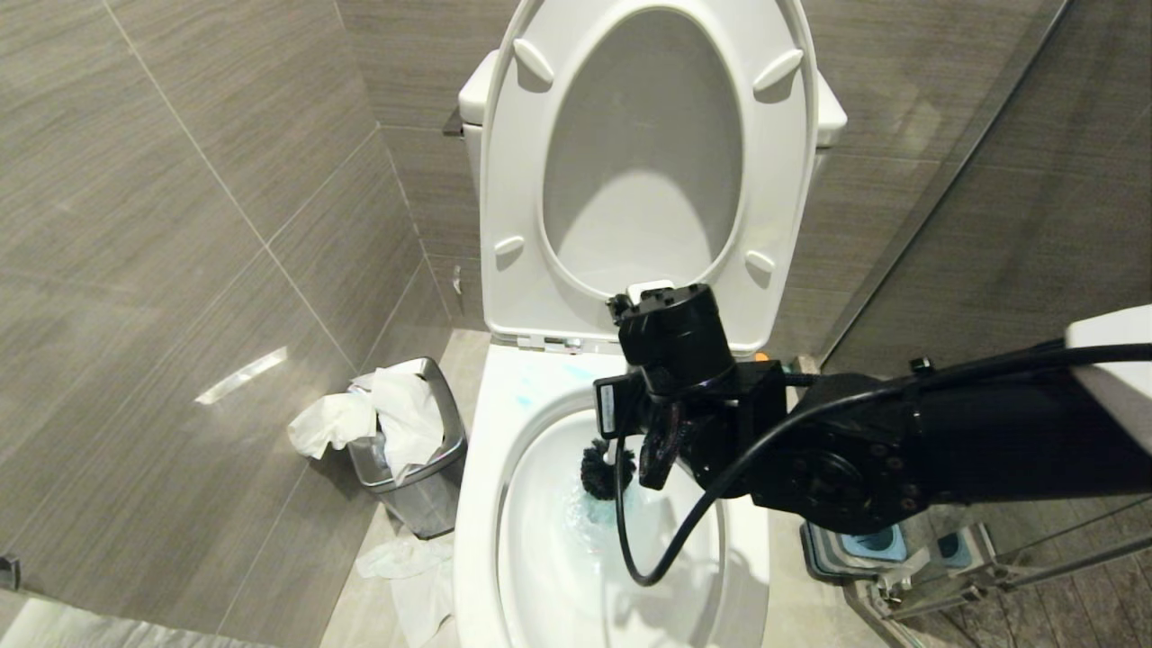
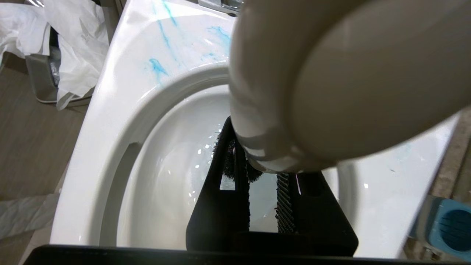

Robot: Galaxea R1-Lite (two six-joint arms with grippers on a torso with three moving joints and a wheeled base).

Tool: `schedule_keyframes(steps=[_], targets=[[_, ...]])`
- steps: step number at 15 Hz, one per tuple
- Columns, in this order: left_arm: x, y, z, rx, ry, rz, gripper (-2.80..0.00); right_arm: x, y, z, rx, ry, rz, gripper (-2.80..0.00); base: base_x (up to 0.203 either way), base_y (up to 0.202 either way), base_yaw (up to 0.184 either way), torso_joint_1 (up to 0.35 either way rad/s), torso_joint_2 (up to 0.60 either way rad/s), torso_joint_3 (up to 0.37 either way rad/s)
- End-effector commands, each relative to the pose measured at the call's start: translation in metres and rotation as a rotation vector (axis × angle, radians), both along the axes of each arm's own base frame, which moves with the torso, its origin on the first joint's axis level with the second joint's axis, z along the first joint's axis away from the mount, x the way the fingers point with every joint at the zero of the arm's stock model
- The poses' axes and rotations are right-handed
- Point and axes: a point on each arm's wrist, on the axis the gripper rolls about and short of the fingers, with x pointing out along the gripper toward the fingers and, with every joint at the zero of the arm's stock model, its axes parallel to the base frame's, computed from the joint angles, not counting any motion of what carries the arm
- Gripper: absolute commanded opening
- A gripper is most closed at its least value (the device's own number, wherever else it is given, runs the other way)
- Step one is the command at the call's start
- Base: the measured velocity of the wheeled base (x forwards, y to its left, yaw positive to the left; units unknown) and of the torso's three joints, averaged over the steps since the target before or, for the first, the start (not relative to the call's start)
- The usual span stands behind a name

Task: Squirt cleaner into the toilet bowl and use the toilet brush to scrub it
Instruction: Scrub the toilet bowl

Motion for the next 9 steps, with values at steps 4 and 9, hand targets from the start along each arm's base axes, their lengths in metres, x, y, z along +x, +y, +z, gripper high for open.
schedule_keyframes(steps=[4, 9], targets=[[0.0, 0.0, 0.0, 0.001, 0.002, 0.0, -2.8, 0.001, -0.009, 0.004, -0.004, 0.006, -0.021, -2.8, 0.0, 0.0, 0.0, 0.0, 0.0, 0.0], [0.0, 0.0, 0.0, 0.001, 0.002, 0.0, -2.8, 0.03, 0.011, -0.047, -0.064, 0.065, -0.038, -2.8, 0.0, 0.0, 0.0, 0.0, 0.0, 0.0]])
